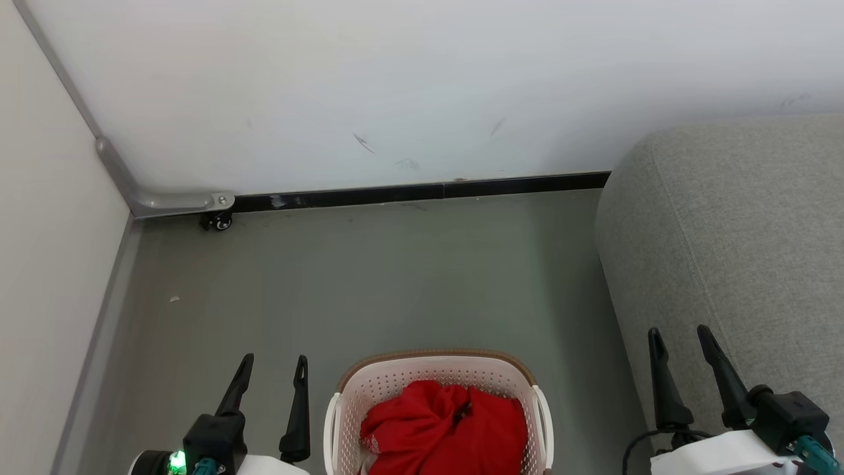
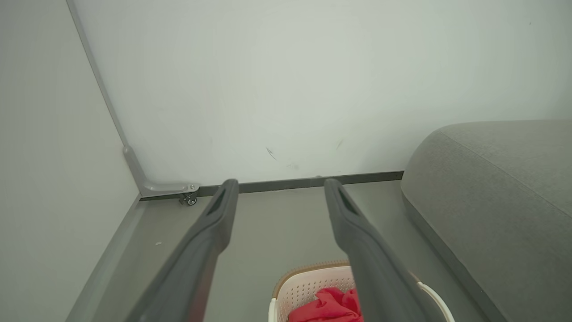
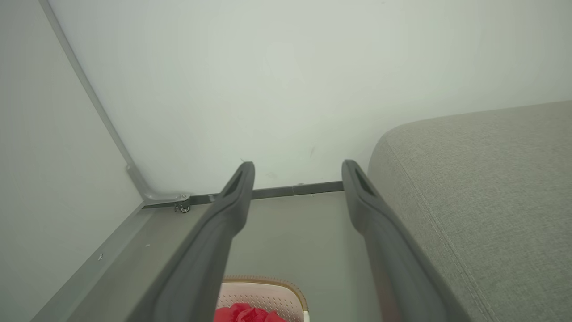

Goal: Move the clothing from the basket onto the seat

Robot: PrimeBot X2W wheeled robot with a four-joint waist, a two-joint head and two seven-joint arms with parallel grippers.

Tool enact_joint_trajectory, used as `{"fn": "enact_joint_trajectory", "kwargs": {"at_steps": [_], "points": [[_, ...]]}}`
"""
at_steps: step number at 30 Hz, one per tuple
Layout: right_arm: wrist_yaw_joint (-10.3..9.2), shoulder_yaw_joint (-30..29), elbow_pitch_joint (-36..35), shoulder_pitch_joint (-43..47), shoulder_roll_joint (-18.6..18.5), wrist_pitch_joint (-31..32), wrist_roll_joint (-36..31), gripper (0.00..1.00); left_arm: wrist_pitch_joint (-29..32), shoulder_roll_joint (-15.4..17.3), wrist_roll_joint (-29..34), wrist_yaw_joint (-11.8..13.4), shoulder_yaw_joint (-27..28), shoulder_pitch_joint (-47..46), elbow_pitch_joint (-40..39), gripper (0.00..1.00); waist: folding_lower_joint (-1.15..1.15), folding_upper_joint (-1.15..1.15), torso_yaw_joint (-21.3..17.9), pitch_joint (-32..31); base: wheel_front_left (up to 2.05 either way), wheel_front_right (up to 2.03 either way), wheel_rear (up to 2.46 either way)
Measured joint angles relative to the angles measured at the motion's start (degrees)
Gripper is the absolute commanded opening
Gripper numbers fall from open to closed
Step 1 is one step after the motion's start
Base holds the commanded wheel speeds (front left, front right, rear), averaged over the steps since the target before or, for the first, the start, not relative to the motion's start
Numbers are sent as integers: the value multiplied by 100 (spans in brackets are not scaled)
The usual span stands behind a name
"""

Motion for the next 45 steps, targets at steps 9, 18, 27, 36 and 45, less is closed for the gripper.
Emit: {"fn": "enact_joint_trajectory", "kwargs": {"at_steps": [9,18,27,36,45], "points": [[0,19,1,-6,0,0,12,100,0,-2,-11,26,1,-33,5,100,0,0,3,83,0,0,0],[0,27,-37,-125,0,-1,35,100,0,-7,62,18,-80,-151,63,100,0,0,9,236,0,0,0],[0,-69,-171,-144,-1,-1,-4,100,0,5,212,-47,-210,-385,194,100,-1,0,-8,456,0,0,0],[0,-403,-381,-248,-2,-4,-64,100,0,23,417,-245,-505,-670,528,100,-1,0,-59,805,0,0,0],[0,-635,-619,-474,-4,-4,-62,100,0,31,598,-394,-714,-1086,858,100,-1,0,-149,1256,0,0,0]]}}
